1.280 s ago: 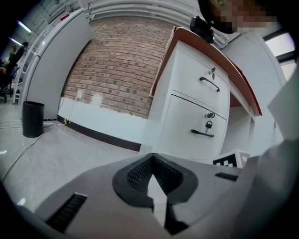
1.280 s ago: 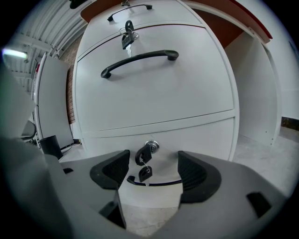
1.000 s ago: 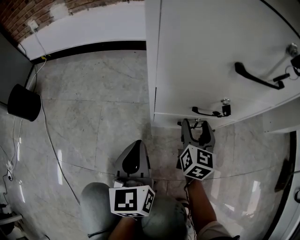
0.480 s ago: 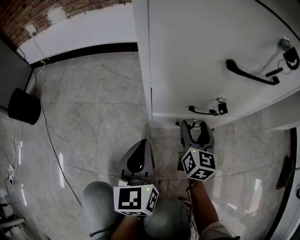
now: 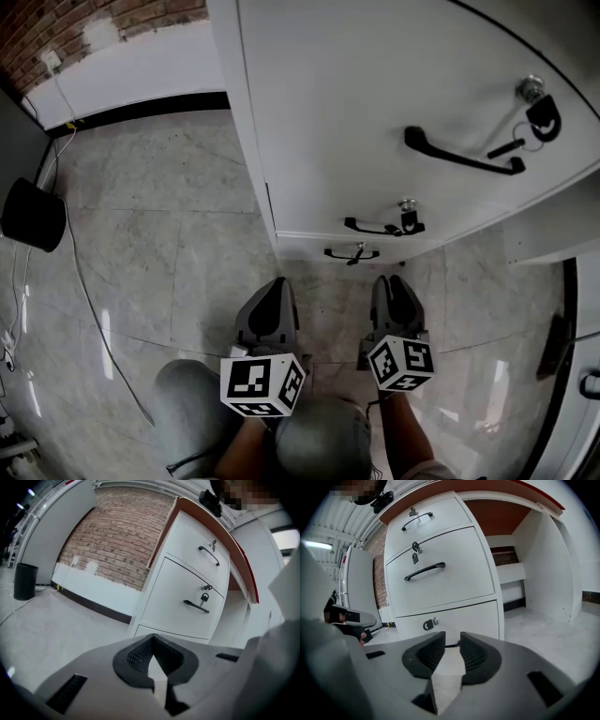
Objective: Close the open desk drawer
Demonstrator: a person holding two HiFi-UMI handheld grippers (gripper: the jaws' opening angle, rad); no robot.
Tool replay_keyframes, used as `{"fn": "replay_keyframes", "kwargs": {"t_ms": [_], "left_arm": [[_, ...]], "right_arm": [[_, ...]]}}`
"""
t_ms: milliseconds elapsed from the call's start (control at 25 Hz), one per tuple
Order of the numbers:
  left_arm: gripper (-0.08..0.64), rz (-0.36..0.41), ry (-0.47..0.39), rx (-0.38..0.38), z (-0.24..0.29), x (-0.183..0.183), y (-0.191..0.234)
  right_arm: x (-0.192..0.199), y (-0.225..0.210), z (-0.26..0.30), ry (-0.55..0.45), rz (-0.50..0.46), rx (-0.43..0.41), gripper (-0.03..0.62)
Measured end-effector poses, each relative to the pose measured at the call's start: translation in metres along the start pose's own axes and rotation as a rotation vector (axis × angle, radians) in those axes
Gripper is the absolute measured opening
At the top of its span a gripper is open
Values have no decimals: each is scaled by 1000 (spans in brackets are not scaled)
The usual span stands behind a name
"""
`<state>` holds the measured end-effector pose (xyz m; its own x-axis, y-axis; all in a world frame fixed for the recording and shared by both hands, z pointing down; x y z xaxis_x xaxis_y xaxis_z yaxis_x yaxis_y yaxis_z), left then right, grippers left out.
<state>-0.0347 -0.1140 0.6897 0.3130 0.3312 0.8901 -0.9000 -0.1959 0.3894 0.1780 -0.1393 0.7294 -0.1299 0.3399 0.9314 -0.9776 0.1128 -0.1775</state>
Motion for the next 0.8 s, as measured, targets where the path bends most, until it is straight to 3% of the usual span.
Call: {"fn": "replay_keyframes", "kwargs": {"t_ms": [80,160,280,440,560,640,800], "left_arm": [[0,-1,7,-12,6,7,0],[0,57,22,-24,11,12,-3],[0,112,44,-6,20,20,-14],[0,82,72,37,30,33,-26],[0,110,88,32,31,36,-24],[0,148,86,-8,27,21,-18],[0,288,101,-84,-5,-49,-22]], "right_arm": [[3,-6,-4,15,-10,13,43],[4,-8,-8,25,-12,10,11],[5,-11,-11,45,-17,-16,-2],[7,-21,-15,84,-29,-35,-2],[-4,-27,-22,114,-58,-51,-2],[-29,-25,-32,126,-131,-90,-2],[-101,-12,-68,169,-265,-150,-2]]}}
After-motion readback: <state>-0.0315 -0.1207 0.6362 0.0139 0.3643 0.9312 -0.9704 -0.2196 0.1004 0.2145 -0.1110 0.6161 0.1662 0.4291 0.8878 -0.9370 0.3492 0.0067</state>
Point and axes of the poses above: the fingertips, and each gripper's own axes: z forward along the fingers, y to its left, x out of its underside, the point moved 4 cm from there along -z, backward along the fingers, and after that the axes turned 4 degrees about x, right-handed, at the moved point
